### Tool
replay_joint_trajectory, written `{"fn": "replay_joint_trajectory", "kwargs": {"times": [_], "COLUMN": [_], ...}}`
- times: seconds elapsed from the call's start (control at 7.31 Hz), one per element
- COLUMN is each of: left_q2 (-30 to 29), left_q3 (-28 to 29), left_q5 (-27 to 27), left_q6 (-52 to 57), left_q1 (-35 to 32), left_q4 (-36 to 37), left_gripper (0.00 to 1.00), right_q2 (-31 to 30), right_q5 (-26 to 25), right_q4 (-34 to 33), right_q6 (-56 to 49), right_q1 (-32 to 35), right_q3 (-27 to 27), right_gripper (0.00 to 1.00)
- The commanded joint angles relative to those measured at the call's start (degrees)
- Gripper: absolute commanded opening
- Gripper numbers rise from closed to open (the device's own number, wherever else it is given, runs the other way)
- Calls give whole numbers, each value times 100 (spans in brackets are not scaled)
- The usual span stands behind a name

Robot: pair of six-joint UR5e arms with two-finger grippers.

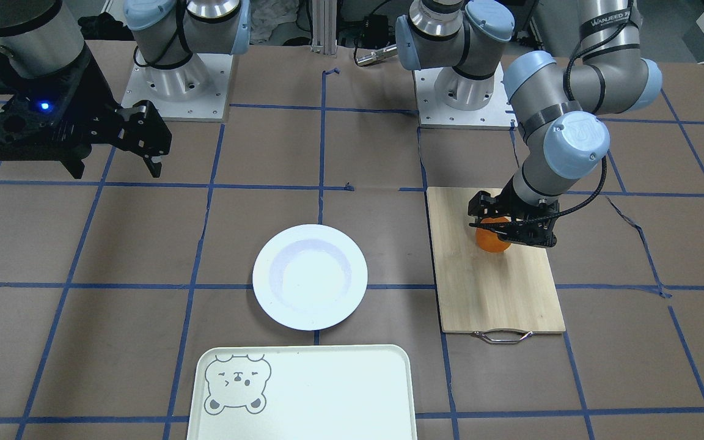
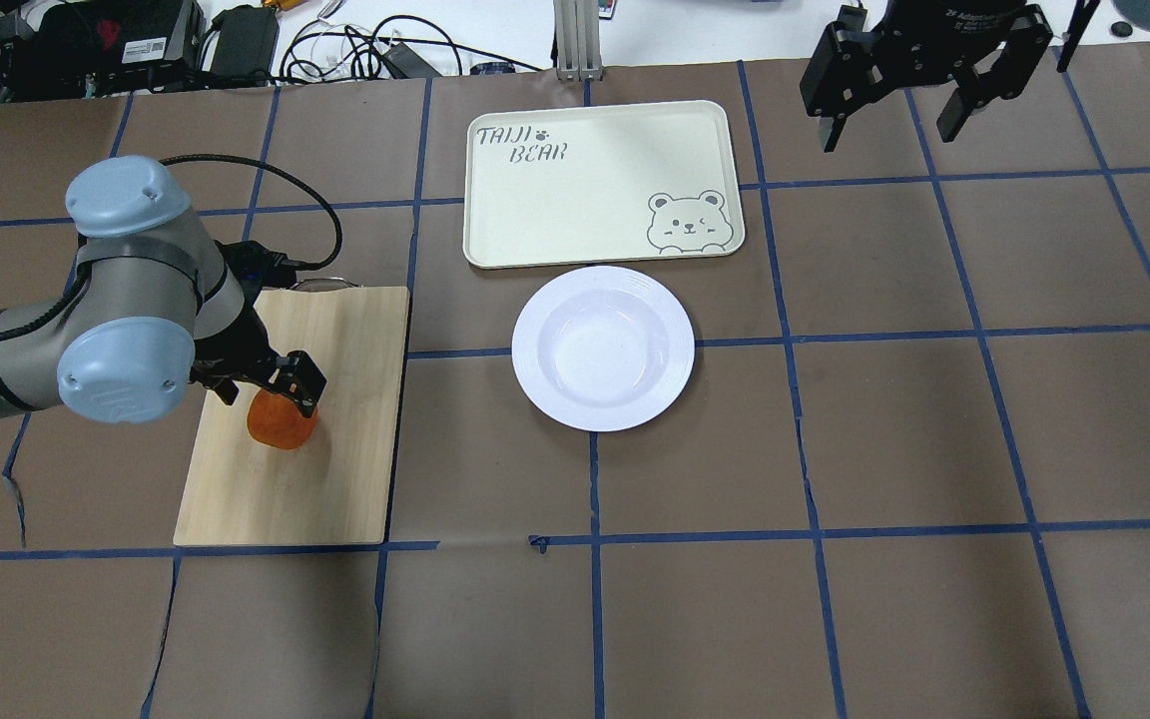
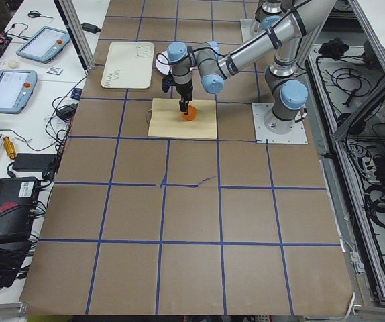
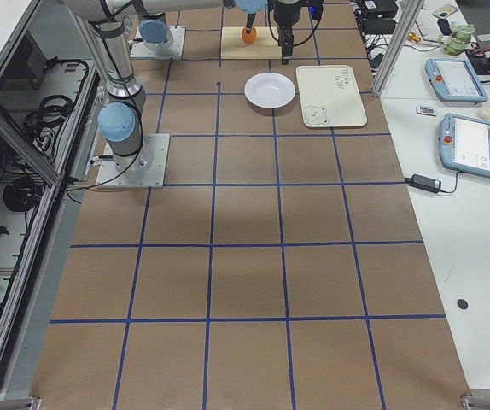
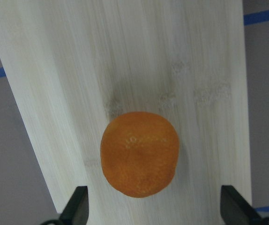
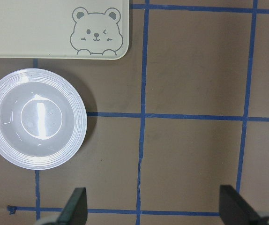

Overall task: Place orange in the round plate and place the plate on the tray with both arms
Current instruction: 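Carry the orange with the left gripper over the white plate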

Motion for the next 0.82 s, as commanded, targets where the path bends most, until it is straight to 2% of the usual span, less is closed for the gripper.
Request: {"fn": "replay_joint_trajectory", "kwargs": {"times": [0.0,0.14,0.41,0.55,0.68], "left_q2": [-250,-277,-268,-259,-233], "left_q3": [-111,-111,-94,-59,98], "left_q5": [-247,-257,-187,-195,-256], "left_q6": [29,125,292,258,-4], "left_q1": [15,23,23,23,23], "left_q4": [123,89,97,158,219], "left_gripper": [100,95,44,14,0], "right_q2": [0,0,0,0,0], "right_q5": [0,0,0,0,0], "right_q4": [0,0,-8,-8,0], "right_q6": [0,0,0,0,0], "right_q1": [0,0,0,0,0], "right_q3": [0,0,0,0,0], "right_gripper": [100,100,100,100,100]}}
